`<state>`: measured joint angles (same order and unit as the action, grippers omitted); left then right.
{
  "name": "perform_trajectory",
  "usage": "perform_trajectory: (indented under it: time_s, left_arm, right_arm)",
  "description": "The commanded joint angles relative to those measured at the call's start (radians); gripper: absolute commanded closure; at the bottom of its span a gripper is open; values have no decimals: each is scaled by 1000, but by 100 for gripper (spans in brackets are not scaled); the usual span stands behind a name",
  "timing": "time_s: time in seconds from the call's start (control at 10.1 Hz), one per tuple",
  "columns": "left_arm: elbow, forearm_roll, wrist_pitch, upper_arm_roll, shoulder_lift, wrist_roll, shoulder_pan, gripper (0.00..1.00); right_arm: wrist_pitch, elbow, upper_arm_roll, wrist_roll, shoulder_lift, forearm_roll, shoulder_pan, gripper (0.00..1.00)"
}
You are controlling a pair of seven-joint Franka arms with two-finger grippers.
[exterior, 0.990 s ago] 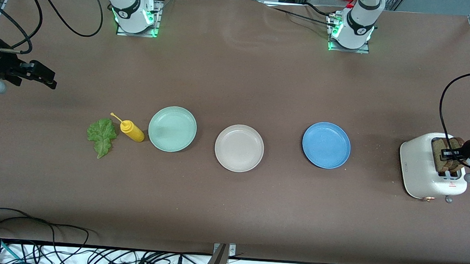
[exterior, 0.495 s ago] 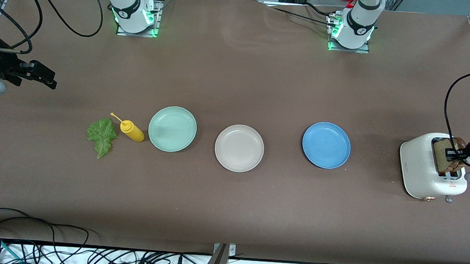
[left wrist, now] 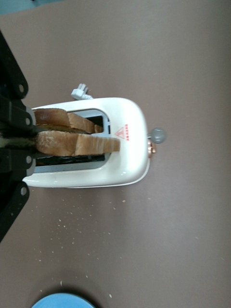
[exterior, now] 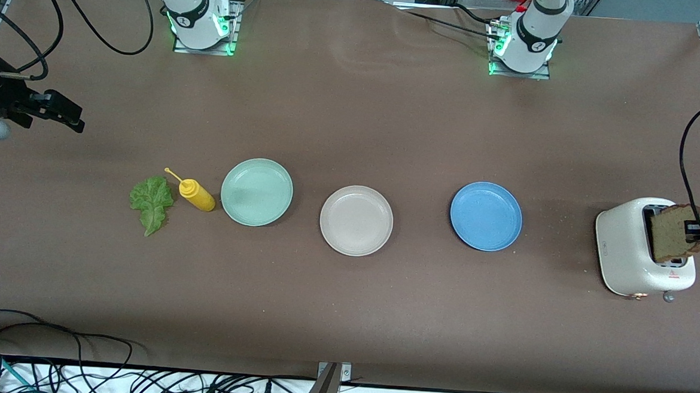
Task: Make sandwich on beige plate with both arms
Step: 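Lift the bread slice out of the toaster with the left gripper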
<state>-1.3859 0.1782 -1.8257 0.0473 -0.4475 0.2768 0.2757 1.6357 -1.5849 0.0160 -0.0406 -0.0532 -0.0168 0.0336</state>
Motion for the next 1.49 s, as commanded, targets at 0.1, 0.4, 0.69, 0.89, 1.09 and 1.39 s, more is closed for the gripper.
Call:
perform_trajectory:
  time_s: [0.1, 0.4, 0.69, 0.89, 1.09, 1.39]
  left_arm:
    - [71, 17, 34, 14, 23, 159, -7, 100]
    - [108, -70, 159, 75, 23, 154, -7, 100]
    - [110, -297, 235, 88, 17, 147, -25, 100]
    - [85, -447, 262, 92, -2, 134, -81, 100]
    - [82, -502, 282, 94, -46, 55, -156, 100]
    - [84, -682, 281, 94, -149, 9, -229, 100]
  right_arm:
    - [-5, 13, 1, -2, 0, 11, 6, 0]
    - [-2, 13, 1, 2, -2, 11, 2, 0]
    - [-4, 13, -1, 2, -2, 12, 5, 0]
    - [-4, 13, -1, 1, -2, 11, 6, 0]
    - [-4, 13, -1, 4, -2, 11, 6, 0]
    - [-5, 11, -1, 4, -2, 12, 5, 0]
